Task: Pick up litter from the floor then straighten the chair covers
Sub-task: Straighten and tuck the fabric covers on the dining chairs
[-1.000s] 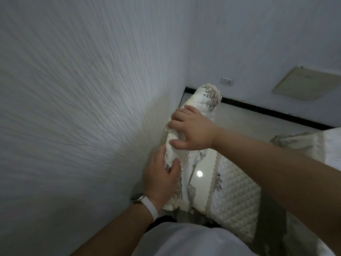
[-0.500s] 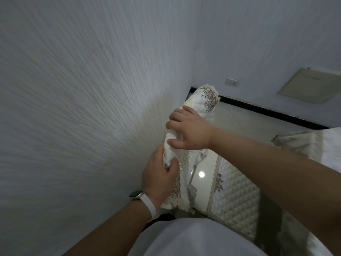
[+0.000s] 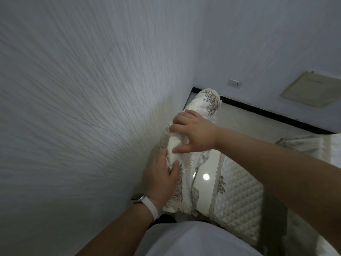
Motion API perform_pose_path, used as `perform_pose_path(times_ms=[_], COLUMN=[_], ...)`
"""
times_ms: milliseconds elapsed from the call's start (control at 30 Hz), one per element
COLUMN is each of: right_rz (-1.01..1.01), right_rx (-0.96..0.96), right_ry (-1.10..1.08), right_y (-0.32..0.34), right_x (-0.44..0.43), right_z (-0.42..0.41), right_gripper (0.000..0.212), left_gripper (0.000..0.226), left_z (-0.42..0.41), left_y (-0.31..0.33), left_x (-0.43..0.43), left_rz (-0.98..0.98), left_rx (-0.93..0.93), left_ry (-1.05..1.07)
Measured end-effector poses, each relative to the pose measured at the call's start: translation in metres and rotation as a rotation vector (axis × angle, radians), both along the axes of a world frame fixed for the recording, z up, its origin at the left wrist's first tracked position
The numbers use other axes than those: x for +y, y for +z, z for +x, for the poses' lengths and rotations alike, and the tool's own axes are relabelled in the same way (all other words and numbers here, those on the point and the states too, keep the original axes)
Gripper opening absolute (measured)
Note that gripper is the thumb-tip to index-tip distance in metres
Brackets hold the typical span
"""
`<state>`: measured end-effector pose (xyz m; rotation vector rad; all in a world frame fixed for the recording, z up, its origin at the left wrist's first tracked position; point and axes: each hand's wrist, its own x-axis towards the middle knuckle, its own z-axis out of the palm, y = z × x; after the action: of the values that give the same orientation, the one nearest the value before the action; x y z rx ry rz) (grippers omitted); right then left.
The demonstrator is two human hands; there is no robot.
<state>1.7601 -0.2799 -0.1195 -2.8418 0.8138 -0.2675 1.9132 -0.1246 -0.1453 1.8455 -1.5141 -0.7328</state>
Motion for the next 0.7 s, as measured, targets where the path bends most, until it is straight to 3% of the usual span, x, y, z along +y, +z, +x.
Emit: perform_pose_path(times_ms=[333, 700], right_rz=[0.004, -0.002], right_rx=[-0.017, -0.085], right_ry=[-0.08, -0.15], right_y=[-0.01, -0.012], right_x=[-0.022, -0.027], right_z=[0.038, 0.019], right_gripper=[0.069, 0.064], left_gripper=[0.036, 0.028], left_z=[0.046, 0.035], left_y=[0.001, 0.01], left_x=[-0.031, -0.048], left_rz=[0.036, 0.061], left_rx=[-0.011, 0.034], left_ry=[-0.089, -0.131])
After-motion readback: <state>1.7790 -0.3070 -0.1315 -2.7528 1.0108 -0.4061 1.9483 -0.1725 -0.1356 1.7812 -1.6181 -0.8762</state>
